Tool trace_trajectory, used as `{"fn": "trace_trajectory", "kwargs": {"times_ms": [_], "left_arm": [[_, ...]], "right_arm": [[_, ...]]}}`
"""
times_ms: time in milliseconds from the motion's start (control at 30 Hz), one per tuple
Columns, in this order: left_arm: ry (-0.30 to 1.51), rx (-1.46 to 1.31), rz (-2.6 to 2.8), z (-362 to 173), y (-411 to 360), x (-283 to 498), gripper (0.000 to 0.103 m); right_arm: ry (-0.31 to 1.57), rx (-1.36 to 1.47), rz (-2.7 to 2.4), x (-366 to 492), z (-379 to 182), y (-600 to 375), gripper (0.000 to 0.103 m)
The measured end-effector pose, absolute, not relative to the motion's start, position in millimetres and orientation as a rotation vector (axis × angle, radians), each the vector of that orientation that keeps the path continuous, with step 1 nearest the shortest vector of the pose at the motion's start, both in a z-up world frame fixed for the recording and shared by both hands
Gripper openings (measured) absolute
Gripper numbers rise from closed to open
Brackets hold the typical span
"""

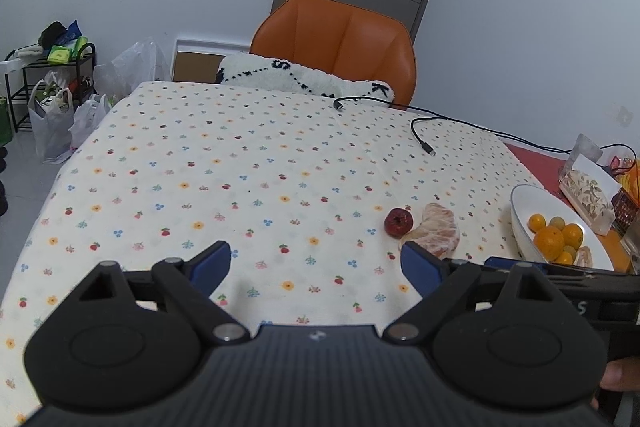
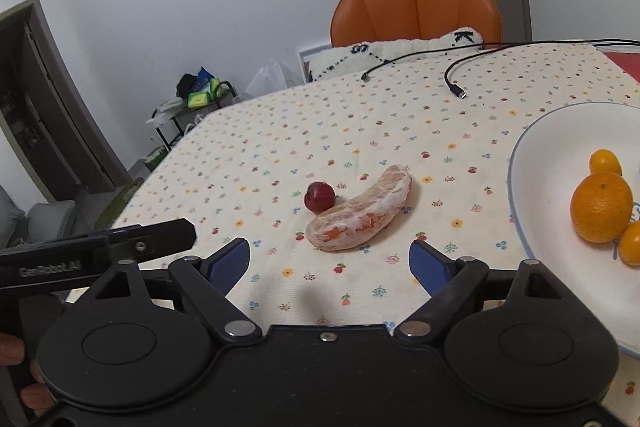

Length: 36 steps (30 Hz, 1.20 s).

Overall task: Organize fruits
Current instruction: 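Move both grippers toward the last pomelo piece and red plum, then grasp the pomelo piece with the right gripper while the left gripper grasps the red plum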

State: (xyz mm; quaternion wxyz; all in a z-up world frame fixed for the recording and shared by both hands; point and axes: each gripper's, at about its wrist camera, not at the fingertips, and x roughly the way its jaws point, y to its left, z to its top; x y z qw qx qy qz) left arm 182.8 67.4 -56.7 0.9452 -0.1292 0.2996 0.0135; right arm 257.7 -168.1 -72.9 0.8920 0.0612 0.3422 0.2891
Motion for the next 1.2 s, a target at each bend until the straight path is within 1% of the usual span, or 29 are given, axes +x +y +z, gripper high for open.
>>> {"fn": "trace_trajectory", "kwargs": {"times_ms": [333,433,500,767,833,900,967,1200], "left_arm": [[0.616,-0.284,0.036,-62,81,186,0.092],[0.617,-0.289,0.037,-63,85,187,0.092],[0.618,-0.291,0.041,-64,87,188,0.092],[0.616,-0.305,0.042,-64,90,193,0.092],[0.614,-0.306,0.042,-64,89,195,0.092],[0.615,-0.305,0.043,-65,87,197,0.092],[0.618,-0.305,0.041,-65,85,199,0.092],[0.619,-0.289,0.023,-65,72,205,0.092]], "right_arm": [[0.714,0.081,0.544,270,-81,-150,0.08],[0.707,0.066,0.529,274,-82,-143,0.078],[0.701,0.055,0.52,276,-82,-139,0.073],[0.685,0.01,0.487,282,-83,-127,0.071],[0.674,-0.013,0.477,282,-84,-124,0.068],[0.666,-0.035,0.462,282,-84,-124,0.061],[0.663,-0.043,0.462,282,-84,-126,0.057],[0.675,-0.035,0.481,278,-82,-142,0.048]]}}
